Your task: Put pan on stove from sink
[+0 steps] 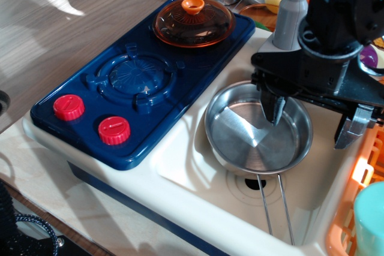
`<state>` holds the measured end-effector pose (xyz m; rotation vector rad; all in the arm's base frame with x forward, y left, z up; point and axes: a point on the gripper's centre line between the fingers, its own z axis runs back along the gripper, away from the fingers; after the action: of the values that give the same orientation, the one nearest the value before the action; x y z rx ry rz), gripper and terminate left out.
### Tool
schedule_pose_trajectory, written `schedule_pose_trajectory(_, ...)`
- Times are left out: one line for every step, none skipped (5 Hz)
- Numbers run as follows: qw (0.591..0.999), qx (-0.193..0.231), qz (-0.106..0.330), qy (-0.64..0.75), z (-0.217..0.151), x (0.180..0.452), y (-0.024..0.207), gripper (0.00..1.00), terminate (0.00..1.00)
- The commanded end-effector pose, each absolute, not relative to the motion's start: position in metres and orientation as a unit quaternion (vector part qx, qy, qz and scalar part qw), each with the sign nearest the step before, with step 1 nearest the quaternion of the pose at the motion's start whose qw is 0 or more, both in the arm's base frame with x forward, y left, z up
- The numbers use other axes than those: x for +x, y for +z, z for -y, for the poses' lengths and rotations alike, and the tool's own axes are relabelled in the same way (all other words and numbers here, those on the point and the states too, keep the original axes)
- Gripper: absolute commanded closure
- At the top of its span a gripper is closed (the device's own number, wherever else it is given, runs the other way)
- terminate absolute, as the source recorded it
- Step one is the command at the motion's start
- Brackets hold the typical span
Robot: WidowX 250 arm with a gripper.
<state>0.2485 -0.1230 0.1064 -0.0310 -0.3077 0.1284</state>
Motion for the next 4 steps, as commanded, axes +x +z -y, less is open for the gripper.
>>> schedule_pose_trajectory(0.981, -0.036, 0.178, 0.068, 0.129, 0.257, 0.095, 0.0, 0.0)
schedule_pose_trajectory(0.98, -0.041, 0.184, 0.068, 0.131, 0.259, 0.087, 0.0, 0.0)
schedule_pose_trajectory(0.978, -0.04, 0.192, 0.068, 0.127, 0.26, 0.074, 0.0, 0.0)
schedule_pose_trajectory(0.98, -0.03, 0.183, 0.069, 0.123, 0.26, 0.075, 1.0, 0.0)
